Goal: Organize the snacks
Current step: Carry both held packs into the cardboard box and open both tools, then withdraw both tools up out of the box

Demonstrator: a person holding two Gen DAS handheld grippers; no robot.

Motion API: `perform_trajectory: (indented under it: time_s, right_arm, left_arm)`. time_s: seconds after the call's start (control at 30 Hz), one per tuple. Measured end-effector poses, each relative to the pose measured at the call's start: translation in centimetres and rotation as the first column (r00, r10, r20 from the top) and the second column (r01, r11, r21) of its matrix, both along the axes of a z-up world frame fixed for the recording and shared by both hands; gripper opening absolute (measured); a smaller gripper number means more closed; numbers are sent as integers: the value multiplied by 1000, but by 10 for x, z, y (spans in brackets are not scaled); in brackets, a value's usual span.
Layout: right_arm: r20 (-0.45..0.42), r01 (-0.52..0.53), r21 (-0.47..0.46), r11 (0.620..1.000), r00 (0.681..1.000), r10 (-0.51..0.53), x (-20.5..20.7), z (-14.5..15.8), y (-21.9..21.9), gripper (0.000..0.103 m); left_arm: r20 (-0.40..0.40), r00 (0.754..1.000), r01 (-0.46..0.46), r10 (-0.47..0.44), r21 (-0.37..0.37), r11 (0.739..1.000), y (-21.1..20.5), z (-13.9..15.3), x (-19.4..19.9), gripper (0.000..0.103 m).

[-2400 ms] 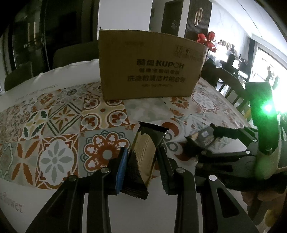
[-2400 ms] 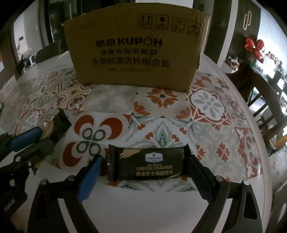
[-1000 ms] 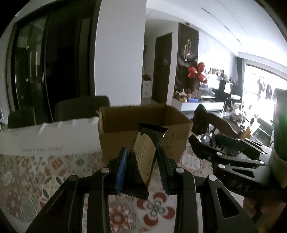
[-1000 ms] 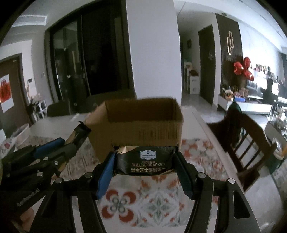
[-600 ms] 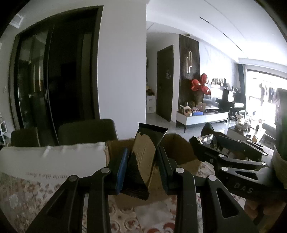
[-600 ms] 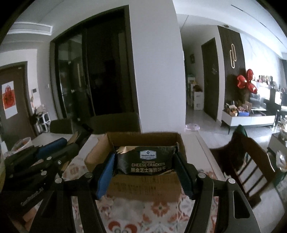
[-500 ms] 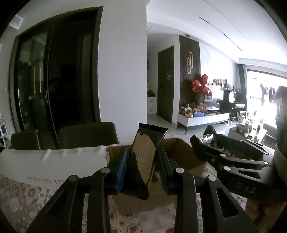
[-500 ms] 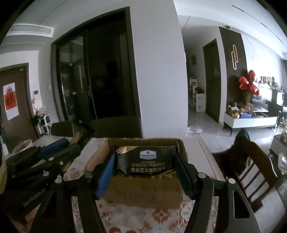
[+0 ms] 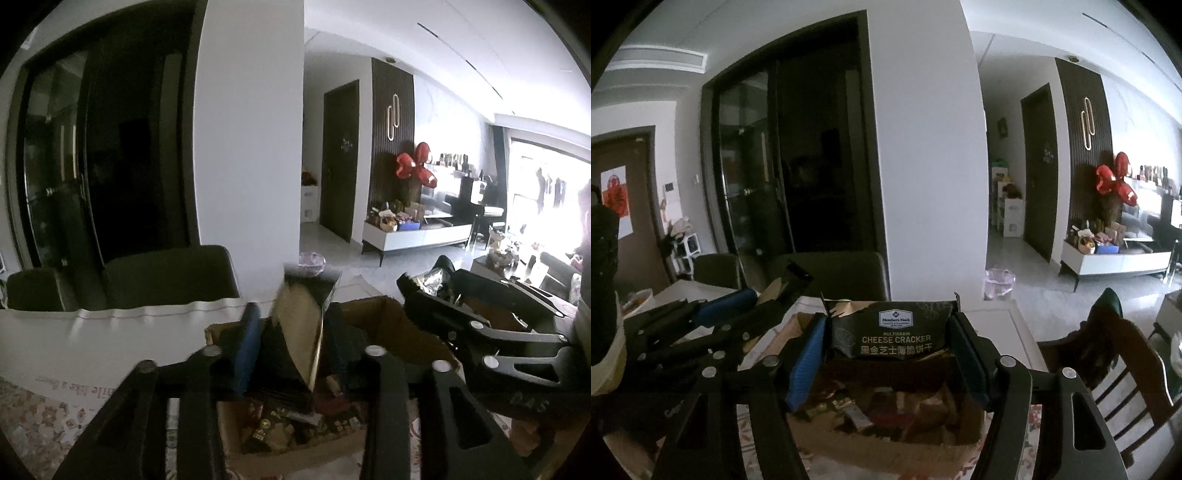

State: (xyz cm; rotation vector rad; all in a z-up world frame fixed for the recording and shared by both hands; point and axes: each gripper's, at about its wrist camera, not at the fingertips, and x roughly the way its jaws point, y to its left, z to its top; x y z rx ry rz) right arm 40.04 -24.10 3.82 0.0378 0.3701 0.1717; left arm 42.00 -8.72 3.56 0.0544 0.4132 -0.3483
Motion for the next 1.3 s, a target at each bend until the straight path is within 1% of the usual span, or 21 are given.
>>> perform_trajectory:
  time_s: [0.03,0.07,0.1,0.13,0.23,0.27,0.3,0.43,0.47,0.53,0.63,0.93,1.0,1.1,1.17,1.3]
  right_arm:
    - [-7,2,1,1000,1000,-2,3,-2,-1,74]
    - [-19,11,4,1000,1000,-11,5,-5,-2,78]
    - [-25,19,7,1000,1000,-19,8,-6,-4,80]
    - [-32,29,10,1000,999,-29,10,-8,-6,85]
    - [-48,58,3,998,997,-58,14,-12,-10,85]
    - [-50,65,-2,998,997,-65,14,-13,-10,85]
    - [-50,71,-5,997,996,-71,12,-14,-11,85]
    - [-44,83,-6,997,996,-84,-4,-13,-11,85]
    - [-39,84,-7,996,996,-84,-7,-12,-13,85]
    - [-30,94,-9,996,995,-94,-18,-10,-12,85]
    - [-19,108,-7,994,994,-108,-37,-7,-10,85]
    - [-18,123,-21,992,992,-123,-103,2,-4,85]
    - [-17,129,-21,991,991,-129,-118,3,-2,85]
    - [-3,143,-25,989,990,-143,-143,6,1,85]
    - [5,145,-24,989,989,-145,-158,7,2,85]
    - [5,140,-21,990,990,-140,-191,8,7,85]
  left_arm:
    - [0,1000,-17,17,7,1000,0,-1,2,52]
    - [0,999,-34,34,15,999,-1,-3,3,58]
    - [-4,999,-40,40,17,999,0,-5,4,61]
    - [-13,999,-47,47,17,999,1,-6,4,62]
    - [-20,997,-78,78,28,997,4,-10,-2,64]
    - [-22,996,-91,92,32,995,5,-11,-5,66]
    - [-23,994,-102,103,37,994,8,-11,-7,67]
    - [-4,992,-128,129,49,991,16,-8,-29,70]
    - [6,991,-137,137,52,989,17,-6,-37,73]
    - [28,986,-164,163,58,985,20,-1,-54,77]
    - [43,983,-179,177,55,982,24,5,-74,83]
    - [92,975,-210,205,60,976,39,17,-147,83]
    - [108,970,-225,218,59,972,41,21,-163,86]
    - [137,963,-242,231,74,967,44,25,-184,89]
    - [162,959,-250,234,80,965,45,27,-203,94]
    - [182,955,-252,234,84,964,51,24,-232,97]
